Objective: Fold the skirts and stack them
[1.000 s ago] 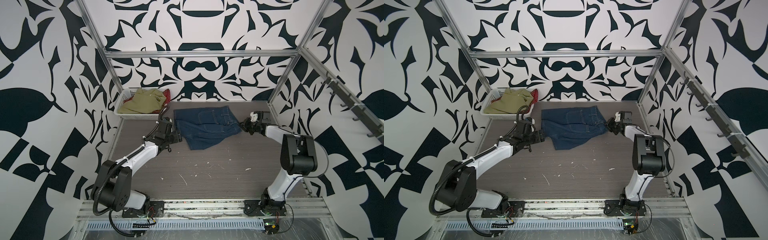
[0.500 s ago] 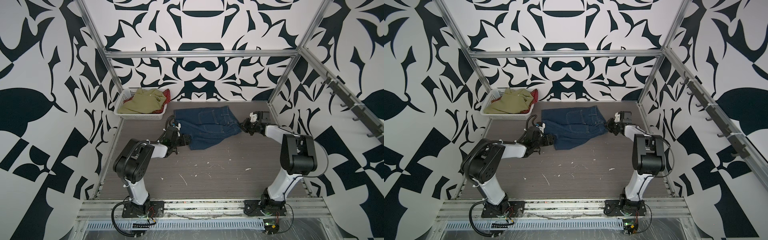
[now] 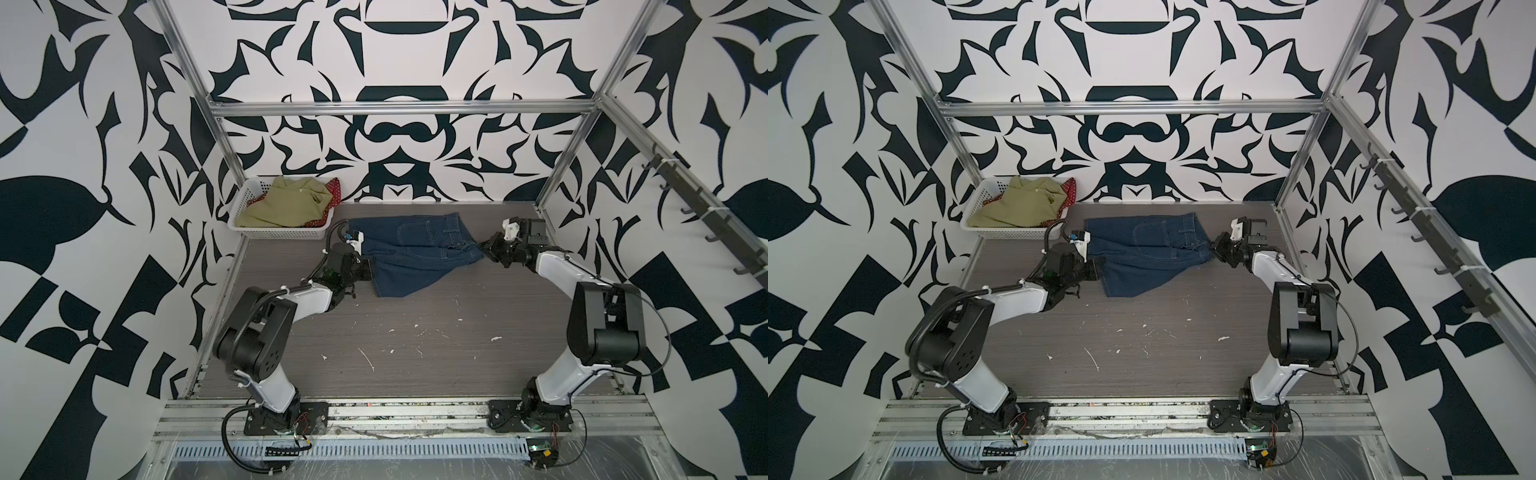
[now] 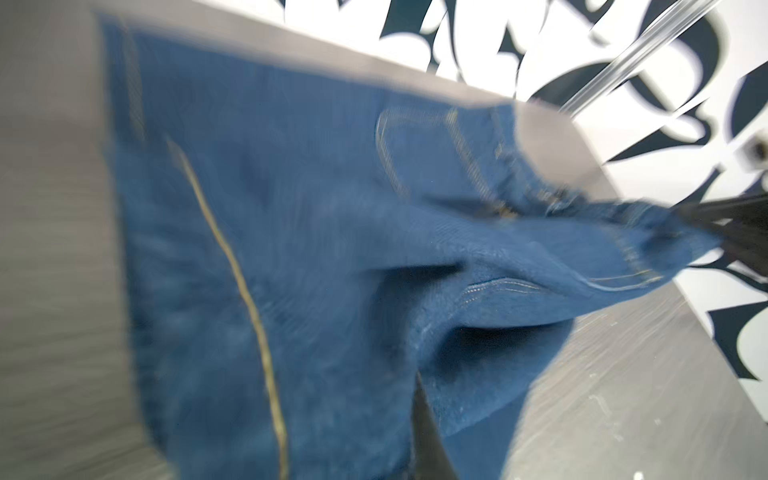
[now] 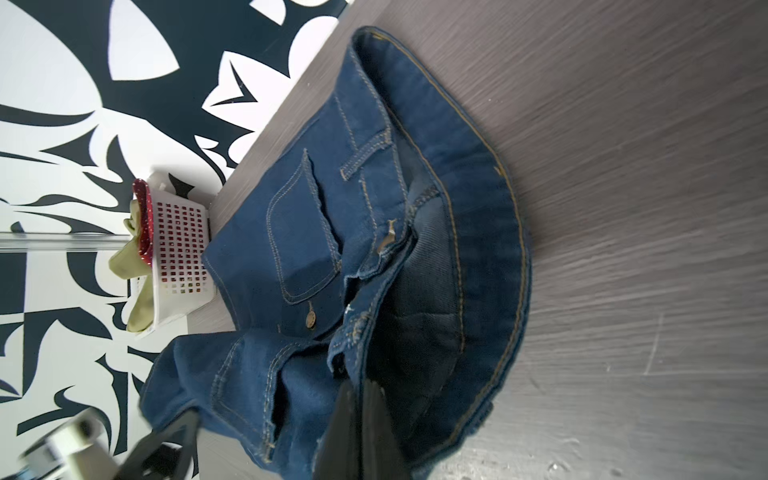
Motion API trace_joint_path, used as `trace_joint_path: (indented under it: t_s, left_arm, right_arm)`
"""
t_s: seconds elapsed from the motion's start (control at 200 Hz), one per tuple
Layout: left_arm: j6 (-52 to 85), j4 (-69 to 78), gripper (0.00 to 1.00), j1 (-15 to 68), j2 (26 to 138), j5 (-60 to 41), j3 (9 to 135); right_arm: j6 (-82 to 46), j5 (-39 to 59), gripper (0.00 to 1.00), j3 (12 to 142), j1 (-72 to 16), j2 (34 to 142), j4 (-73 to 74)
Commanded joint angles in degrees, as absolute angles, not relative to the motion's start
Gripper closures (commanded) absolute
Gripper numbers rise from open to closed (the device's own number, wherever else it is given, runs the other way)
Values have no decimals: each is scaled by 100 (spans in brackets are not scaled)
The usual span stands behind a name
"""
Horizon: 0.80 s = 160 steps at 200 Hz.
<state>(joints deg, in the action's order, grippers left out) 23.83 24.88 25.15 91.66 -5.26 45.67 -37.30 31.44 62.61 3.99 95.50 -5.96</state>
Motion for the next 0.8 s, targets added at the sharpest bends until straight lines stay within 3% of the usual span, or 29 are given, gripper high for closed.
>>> trace_joint_path:
  t_s: [0.0,0.34,0.63,0.795]
  left_arm:
    - [1919,1697,100,2496,8367,-12,4682]
    - [604,-51,100,2427,6288,809,5378]
    - [-420,-1692,100,2411,5737,738,6904]
    - [-477,-1841,100,2417,5422,293,7206]
  right_arm:
    - [-3612,3127,100,6410,407,9108,-692]
    - [-3611,3256,100,6978,406,7732,-1187]
    - [-3547,3246,100,7495,406,6441,-1736]
    - [-3643,3351,100,7645,406,5896,-1994]
